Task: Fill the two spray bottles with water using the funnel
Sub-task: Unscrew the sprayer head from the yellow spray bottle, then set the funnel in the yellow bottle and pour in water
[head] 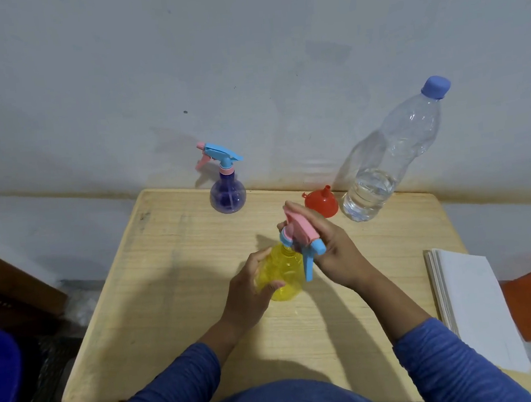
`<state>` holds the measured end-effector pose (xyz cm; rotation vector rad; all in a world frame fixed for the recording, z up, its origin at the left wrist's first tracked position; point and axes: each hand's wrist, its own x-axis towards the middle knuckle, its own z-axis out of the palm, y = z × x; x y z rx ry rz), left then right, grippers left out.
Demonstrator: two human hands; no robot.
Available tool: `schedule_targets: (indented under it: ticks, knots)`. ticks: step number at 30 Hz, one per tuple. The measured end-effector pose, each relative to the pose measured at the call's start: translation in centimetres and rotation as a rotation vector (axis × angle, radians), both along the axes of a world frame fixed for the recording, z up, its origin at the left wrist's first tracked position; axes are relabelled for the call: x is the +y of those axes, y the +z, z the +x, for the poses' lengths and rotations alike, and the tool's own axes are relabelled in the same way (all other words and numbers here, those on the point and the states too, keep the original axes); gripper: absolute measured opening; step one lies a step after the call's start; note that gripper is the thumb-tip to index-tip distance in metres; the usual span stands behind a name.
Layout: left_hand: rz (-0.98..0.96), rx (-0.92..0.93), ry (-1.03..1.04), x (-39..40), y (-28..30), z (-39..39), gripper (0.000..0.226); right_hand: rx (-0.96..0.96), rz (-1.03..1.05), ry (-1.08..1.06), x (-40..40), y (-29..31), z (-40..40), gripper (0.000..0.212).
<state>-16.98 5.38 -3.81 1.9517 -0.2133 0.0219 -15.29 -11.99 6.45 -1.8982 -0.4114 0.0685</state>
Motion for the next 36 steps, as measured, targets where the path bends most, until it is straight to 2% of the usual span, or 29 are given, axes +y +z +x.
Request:
schedule_targets:
  ticks: [7,13,18,22,26,30,36]
  knots:
    - [-0.022,-0.021,0.008,0.1,-0.1,0.0,0.059,-0.170,0.109,-0.117,0.9,5.7,3.1,0.062]
    - [-0.035,-0.013,0.000,0.1,0.1,0.0,0.059,-0.266,-0.013,-0.321,0.5,8.8,6.8,0.055]
    - [-0.049,0.001,0.004,-0.2,0.3,-0.2,0.060,-0.196,-0.089,-0.441,-1.6,8.7,9.1,0.054]
    - [-0.048,0.024,0.009,-0.3,0.3,-0.3,0.061,-0.075,-0.282,-0.398,-3.0,6.3,9.2,0.052]
    - [-0.018,0.043,0.031,-0.4,0.6,-0.4,0.066,0.111,-0.478,-0.306,-3.7,-0.7,7.8,0.057]
    - [-0.009,0.075,0.031,-0.4,0.9,-0.6,0.061,0.289,-0.563,-0.278,-4.2,-5.9,5.6,0.059]
    - [-0.001,0.105,0.051,-0.4,0.8,-0.7,0.057,0.323,-0.563,-0.293,-4.4,-8.1,4.8,0.066]
